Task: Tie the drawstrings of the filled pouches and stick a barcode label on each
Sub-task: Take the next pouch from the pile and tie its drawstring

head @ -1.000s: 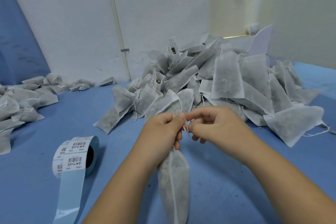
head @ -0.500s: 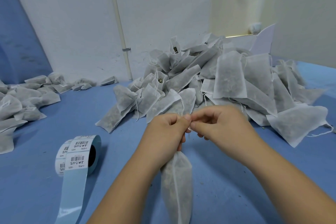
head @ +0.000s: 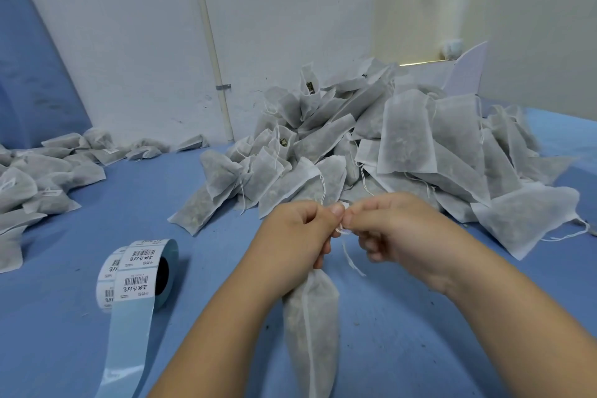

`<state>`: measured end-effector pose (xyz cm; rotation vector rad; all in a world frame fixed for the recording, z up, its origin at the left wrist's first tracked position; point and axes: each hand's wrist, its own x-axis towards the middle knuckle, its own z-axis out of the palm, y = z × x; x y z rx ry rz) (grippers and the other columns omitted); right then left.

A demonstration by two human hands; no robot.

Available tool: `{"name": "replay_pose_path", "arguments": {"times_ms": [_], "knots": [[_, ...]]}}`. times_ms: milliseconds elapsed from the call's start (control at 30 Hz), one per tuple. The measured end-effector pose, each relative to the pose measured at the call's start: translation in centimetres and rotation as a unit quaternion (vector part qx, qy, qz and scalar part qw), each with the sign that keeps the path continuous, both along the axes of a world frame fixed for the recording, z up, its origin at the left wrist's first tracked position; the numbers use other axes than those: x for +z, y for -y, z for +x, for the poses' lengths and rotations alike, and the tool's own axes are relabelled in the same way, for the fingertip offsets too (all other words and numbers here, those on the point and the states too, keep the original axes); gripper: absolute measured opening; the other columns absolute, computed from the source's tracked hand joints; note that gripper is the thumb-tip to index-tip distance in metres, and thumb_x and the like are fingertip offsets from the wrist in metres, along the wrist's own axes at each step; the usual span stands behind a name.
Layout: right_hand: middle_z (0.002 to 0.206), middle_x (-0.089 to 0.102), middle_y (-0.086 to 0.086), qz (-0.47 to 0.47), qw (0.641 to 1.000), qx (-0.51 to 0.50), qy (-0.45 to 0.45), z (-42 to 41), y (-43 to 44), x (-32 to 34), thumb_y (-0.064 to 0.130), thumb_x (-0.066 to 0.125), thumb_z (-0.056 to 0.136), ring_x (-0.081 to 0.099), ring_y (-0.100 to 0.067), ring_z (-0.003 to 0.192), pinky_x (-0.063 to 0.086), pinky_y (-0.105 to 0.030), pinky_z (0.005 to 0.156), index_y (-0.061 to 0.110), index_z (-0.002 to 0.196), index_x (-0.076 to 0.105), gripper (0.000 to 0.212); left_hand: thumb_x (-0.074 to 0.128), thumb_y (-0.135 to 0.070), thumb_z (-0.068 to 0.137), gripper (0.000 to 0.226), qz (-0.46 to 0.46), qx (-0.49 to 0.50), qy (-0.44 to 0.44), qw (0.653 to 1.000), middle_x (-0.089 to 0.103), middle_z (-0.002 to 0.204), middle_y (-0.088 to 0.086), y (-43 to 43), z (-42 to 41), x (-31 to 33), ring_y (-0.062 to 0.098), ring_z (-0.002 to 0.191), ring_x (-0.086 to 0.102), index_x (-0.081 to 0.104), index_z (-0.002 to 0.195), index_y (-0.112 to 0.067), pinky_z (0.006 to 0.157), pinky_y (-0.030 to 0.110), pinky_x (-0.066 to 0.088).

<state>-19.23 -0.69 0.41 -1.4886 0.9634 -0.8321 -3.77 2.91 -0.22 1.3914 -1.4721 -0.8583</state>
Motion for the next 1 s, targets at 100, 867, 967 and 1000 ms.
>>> {"name": "replay_pose_path", "arguments": {"times_ms": [100,867,967,1000], "knots": [[0.056,0.034,0.002,0.099,0.993,0.034,0.054,-0.18,0.33,0.08,0.008,0.063,0.085,0.029,-0.010,0.047,0.026,-0.021,0.041,0.015,0.061,0.061,0.025,0.058,-0.041,0.096,0.039,-0.005,-0.008,0.004,1.000,0.053,0.049,-0.010,0.03,0.07,-0.05,0.008,0.043,0.046,0.060,0.063,-0.021,0.050,0.020,0.040],[0.054,0.031,0.003,0.204,0.961,0.148,0.116,-0.88,0.80,0.78,0.025,0.059,0.076,0.032,-0.010,0.043,0.030,-0.020,0.041,0.010,0.085,0.056,0.019,0.062,-0.036,0.094,0.035,-0.081,0.042,0.065,0.994,0.052,0.046,-0.019,-0.15,0.01,-0.11,0.000,0.041,0.041,0.061,0.062,-0.023,0.042,0.011,0.032],[0.056,0.034,0.001,0.180,0.966,0.148,0.113,-0.85,0.68,0.73,0.025,0.063,0.072,0.035,-0.011,0.045,0.033,-0.021,0.044,0.012,0.074,0.062,0.014,0.062,-0.036,0.093,0.034,-0.082,0.043,0.058,0.994,0.051,0.047,-0.017,-0.21,-0.01,-0.12,0.003,0.043,0.039,0.061,0.062,-0.023,0.044,0.015,0.033],[0.056,0.036,0.001,0.174,0.967,0.146,0.112,-0.82,0.60,0.69,0.025,0.065,0.071,0.036,-0.011,0.045,0.033,-0.022,0.044,0.013,0.071,0.065,0.012,0.062,-0.036,0.093,0.034,-0.082,0.039,0.051,0.995,0.051,0.048,-0.016,-0.23,-0.04,-0.09,0.004,0.044,0.039,0.061,0.063,-0.023,0.045,0.016,0.033]]}}
